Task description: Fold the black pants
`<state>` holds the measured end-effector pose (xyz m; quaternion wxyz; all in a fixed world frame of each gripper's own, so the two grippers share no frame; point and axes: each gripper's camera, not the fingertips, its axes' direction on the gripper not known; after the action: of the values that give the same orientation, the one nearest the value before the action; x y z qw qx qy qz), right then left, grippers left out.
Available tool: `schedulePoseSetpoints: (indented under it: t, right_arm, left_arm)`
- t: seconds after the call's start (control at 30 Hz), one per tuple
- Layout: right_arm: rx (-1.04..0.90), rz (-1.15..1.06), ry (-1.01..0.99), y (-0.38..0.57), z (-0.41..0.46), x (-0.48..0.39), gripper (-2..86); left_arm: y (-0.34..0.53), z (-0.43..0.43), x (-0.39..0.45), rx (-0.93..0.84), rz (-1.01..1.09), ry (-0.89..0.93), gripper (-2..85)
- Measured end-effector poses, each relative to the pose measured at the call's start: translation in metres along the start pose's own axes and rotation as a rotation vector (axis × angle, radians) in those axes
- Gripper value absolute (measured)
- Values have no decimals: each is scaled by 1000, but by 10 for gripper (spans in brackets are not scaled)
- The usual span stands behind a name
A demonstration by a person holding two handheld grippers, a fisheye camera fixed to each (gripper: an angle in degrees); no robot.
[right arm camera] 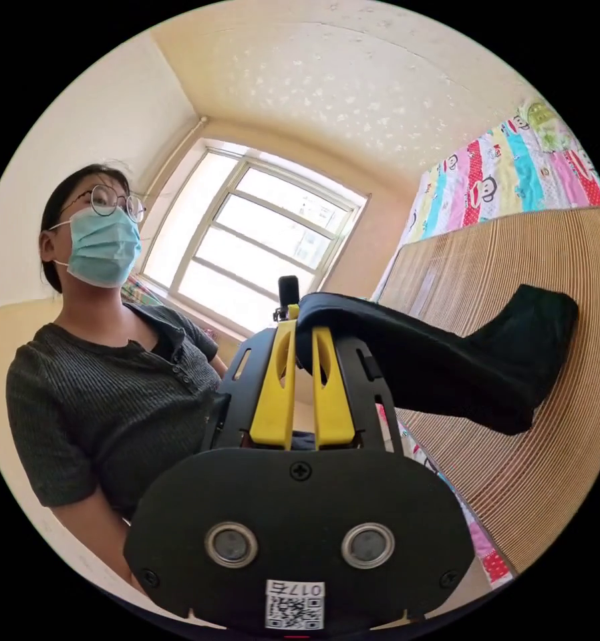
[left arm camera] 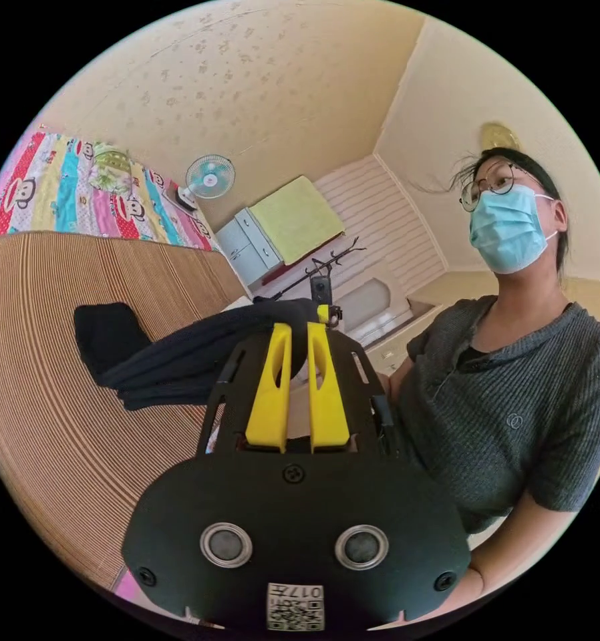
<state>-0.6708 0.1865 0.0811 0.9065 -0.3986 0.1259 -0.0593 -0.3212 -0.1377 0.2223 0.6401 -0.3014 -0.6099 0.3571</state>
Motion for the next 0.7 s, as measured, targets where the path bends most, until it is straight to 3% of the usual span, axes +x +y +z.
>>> schedulePoseSetpoints:
  t: [0.17, 0.33, 0.43, 0.6, 0.7]
  right_arm:
    - [37, -155, -47, -16, -5, -84, 6]
    - [67, -196, 24, -59, -4, -110, 5]
    - [57, -124, 163, -91, 4, -74, 5]
    - [4, 42, 309, -150, 34, 51, 8]
    - [-56, 123, 405, -174, 62, 124, 10]
  left_arm:
    - [-30, -17, 120, 56, 189, 48, 48]
    - [-72, -25, 158, 135, 177, -37, 50]
    - [-101, -20, 124, 135, 71, -135, 50]
    - [-141, -12, 19, 84, -88, -239, 50]
    - [-156, -6, -45, 17, -142, -391, 51]
